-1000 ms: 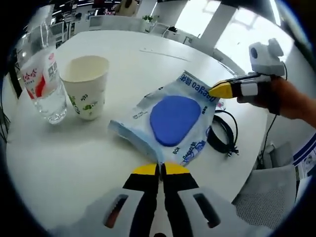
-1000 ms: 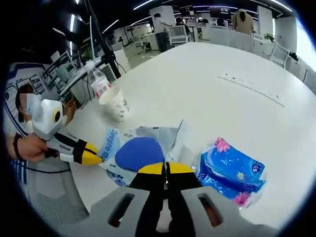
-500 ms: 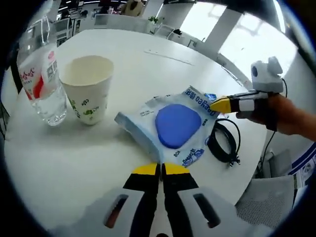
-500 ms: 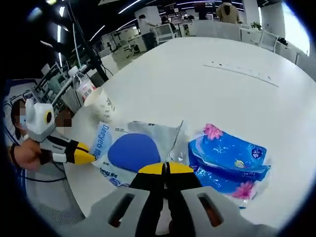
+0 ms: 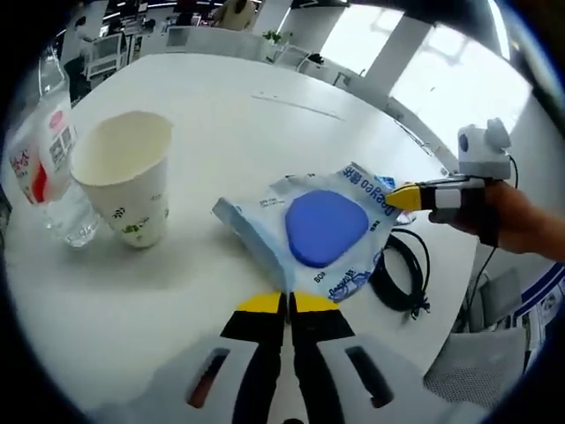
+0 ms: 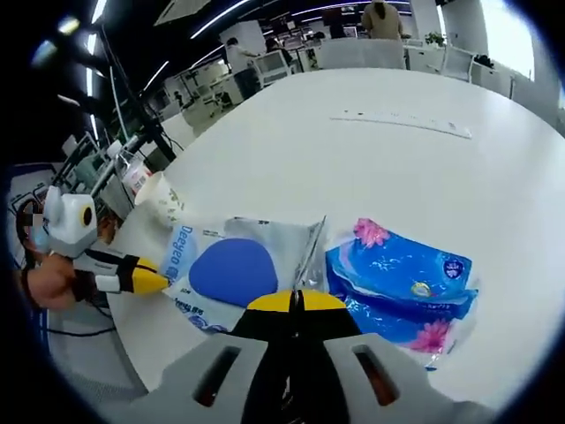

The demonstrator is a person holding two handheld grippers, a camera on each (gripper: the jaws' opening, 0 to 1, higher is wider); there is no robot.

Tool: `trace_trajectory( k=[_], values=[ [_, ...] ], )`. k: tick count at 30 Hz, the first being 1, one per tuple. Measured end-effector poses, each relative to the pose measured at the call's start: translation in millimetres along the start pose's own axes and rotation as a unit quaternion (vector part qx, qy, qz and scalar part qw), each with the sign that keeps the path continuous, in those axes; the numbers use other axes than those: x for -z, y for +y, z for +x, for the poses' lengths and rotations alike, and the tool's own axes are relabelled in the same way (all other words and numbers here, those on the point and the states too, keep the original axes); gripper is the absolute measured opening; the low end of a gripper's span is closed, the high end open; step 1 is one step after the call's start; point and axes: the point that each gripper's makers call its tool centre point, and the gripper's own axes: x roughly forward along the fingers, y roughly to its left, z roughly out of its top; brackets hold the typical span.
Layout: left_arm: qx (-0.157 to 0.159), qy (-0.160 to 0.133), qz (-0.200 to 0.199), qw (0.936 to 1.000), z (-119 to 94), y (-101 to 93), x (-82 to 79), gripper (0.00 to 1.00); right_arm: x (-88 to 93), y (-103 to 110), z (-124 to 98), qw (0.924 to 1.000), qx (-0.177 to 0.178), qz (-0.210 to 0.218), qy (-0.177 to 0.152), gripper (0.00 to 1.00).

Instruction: Arrange the tabletop items into an orderly group along one side of the table until the central work area is clear of visible clutter.

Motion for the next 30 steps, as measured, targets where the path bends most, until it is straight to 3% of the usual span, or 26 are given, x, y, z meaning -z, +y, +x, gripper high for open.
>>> trace_trajectory(
  k=[10, 17, 21, 30],
  values=[
    [-0.002, -0.010, 0.003, 0.9999, 3, 5.6, -17.7, 0.00, 3.3, -1, -3, 0.9999, -0.002, 0.010, -0.003, 0.00],
    [-0.023, -0.028, -0.030, 0.9989, 1, 22.9, -23.6, 0.00, 6.1, 13, 5, 0.9998, -0.012, 0.016, -0.001, 0.00],
    [-0.027, -0.070, -0.017, 0.9971, -4, 27.8, -35.4, 0.00, 3.6, 18, 9, 0.9998, -0.015, 0.009, 0.003, 0.00],
    [-0.050, -0.086, -0.052, 0.9937, -10, 46.7, -34.8, 0.00, -1.1, 30, 20, 0.9995, -0.029, 0.007, 0.008, 0.00]
  ],
)
